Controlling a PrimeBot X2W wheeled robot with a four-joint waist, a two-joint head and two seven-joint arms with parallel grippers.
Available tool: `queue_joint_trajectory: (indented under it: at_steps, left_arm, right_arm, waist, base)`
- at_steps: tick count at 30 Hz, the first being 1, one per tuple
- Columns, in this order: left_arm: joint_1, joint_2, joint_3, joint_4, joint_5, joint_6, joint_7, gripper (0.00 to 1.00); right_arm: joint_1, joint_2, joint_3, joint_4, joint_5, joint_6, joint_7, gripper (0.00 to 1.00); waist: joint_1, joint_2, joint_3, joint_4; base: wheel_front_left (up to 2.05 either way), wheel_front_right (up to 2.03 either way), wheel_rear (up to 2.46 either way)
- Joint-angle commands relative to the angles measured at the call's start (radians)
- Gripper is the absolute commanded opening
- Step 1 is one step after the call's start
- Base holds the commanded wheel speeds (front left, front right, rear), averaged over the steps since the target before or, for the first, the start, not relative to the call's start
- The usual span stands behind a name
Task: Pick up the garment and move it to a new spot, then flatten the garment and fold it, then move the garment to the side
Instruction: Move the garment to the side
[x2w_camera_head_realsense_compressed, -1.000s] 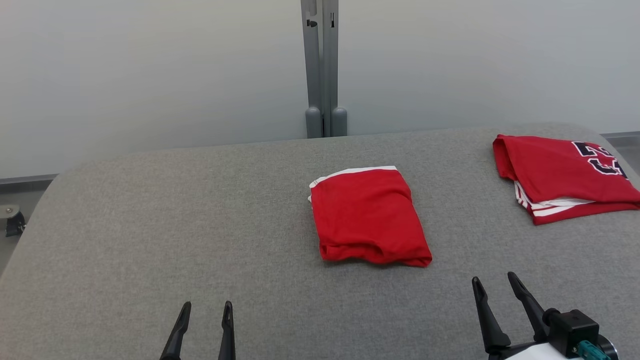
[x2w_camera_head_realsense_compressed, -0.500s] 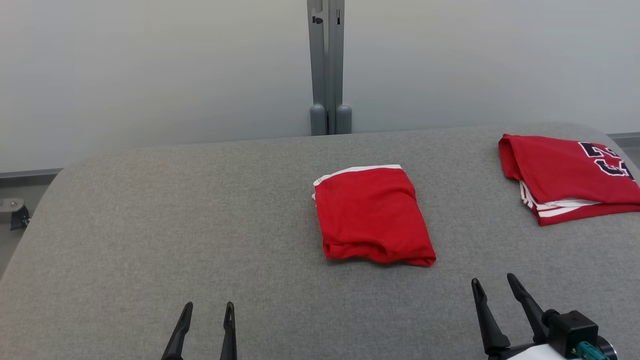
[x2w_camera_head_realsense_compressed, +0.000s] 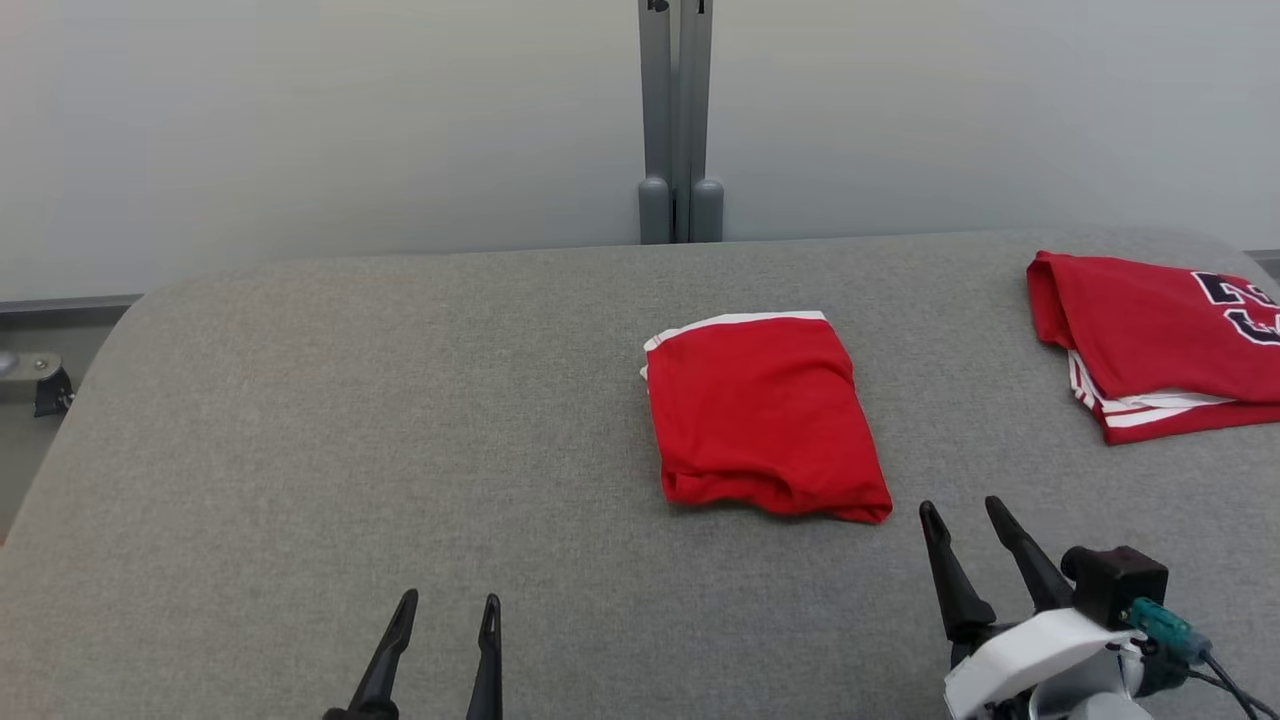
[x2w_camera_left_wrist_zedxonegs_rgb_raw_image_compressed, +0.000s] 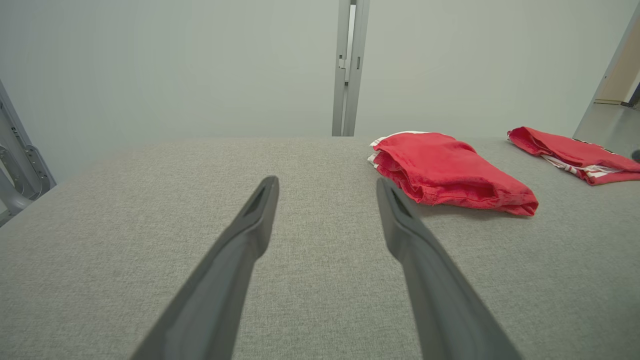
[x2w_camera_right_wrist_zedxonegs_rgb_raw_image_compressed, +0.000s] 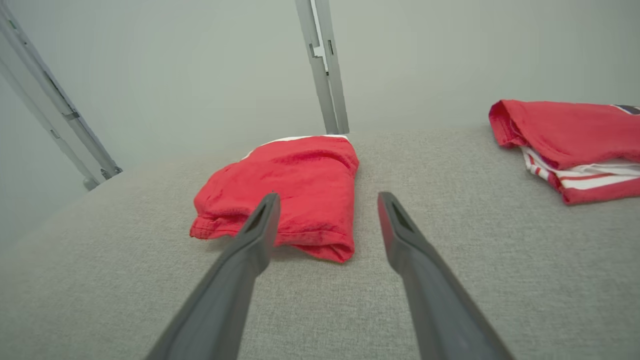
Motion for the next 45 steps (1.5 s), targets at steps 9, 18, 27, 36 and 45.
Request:
queue_joint_trajectory:
  at_steps: [9,18,27,36,45]
  left_arm:
    - [-0.043,0.003,-0.032,-0.001,0.017,-0.014,-0.003,1.0]
    - [-0.099,0.003,-0.055,-0.002,0.01,-0.03,-0.003,1.0]
    - [-0.154,0.003,-0.081,-0.011,-0.004,-0.029,-0.003,1.0]
    - [-0.193,0.003,-0.093,-0.013,-0.012,-0.019,-0.003,1.0]
    - [-0.217,0.003,-0.085,-0.022,-0.016,-0.018,-0.003,1.0]
  right_arm:
    - [-0.276,-0.127,0.17,0.243,0.358,0.0,0.141,1.0]
    - [-0.473,-0.239,0.245,0.385,0.5,0.0,0.248,1.0]
    - [-0.603,-0.269,0.323,0.522,0.532,0.0,0.263,1.0]
    - [-0.665,-0.263,0.455,0.594,0.49,0.0,0.236,0.11]
    - [-0.734,-0.417,0.602,0.556,0.396,-0.001,0.109,0.0]
  waist:
    - [0.0,0.0,0.058,0.063]
    - [0.0,0.0,0.153,0.133]
    - [0.0,0.0,0.233,0.181]
    - [0.0,0.0,0.286,0.184]
    - [0.0,0.0,0.328,0.123]
  base:
    - [0.0,0.0,0.0]
    - [0.0,0.0,0.0]
    - [0.0,0.0,0.0]
    - [0.0,0.0,0.0]
    - [0.0,0.0,0.0]
